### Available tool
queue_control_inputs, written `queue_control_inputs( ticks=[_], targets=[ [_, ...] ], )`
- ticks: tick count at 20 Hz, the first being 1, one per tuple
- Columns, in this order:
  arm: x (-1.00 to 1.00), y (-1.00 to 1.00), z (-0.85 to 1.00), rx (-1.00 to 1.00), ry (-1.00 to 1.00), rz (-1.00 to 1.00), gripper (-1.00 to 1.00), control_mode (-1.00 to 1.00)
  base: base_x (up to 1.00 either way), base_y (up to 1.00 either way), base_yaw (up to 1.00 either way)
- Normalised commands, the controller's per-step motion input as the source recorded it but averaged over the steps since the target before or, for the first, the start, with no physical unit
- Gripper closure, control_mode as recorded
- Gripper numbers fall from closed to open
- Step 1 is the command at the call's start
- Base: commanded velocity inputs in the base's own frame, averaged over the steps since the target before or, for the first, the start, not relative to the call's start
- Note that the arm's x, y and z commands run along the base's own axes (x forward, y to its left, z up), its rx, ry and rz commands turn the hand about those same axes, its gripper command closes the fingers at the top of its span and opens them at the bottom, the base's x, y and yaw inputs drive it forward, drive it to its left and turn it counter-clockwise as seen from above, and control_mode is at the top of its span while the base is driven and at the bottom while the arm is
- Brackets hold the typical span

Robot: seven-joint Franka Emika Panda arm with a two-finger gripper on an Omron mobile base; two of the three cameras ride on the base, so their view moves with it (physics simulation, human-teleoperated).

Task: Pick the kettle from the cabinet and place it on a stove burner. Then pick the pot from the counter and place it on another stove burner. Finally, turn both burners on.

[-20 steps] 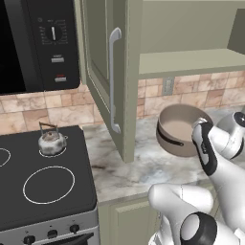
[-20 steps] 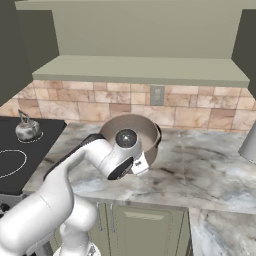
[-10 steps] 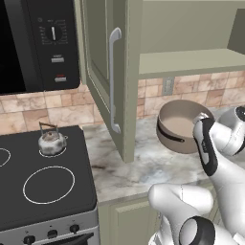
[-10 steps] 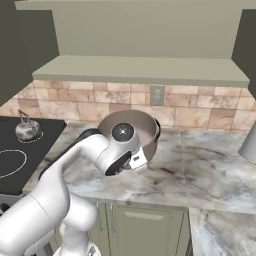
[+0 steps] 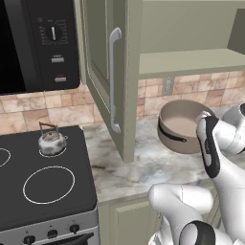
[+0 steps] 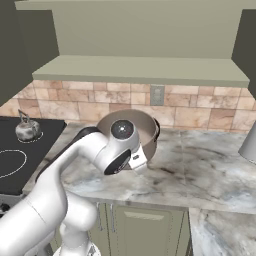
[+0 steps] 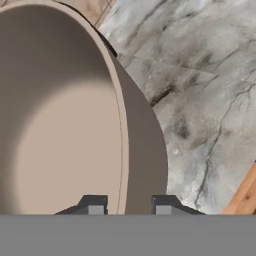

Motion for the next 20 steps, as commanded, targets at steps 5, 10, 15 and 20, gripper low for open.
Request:
queue_control_inputs(
  ticks=[5,10,15,20],
  targets=[
    [-0.12,0.0,0.0,0.0,0.0,0.0,1.0,-1.0,0.0,0.0,0.0],
    [-0.09,0.0,0.0,0.0,0.02,0.0,1.0,-1.0,0.0,0.0,0.0],
    [-0.09,0.0,0.0,0.0,0.03,0.0,1.0,-1.0,0.0,0.0,0.0],
    [-0.16,0.0,0.0,0.0,0.04,0.0,1.0,-1.0,0.0,0.0,0.0]
  ],
)
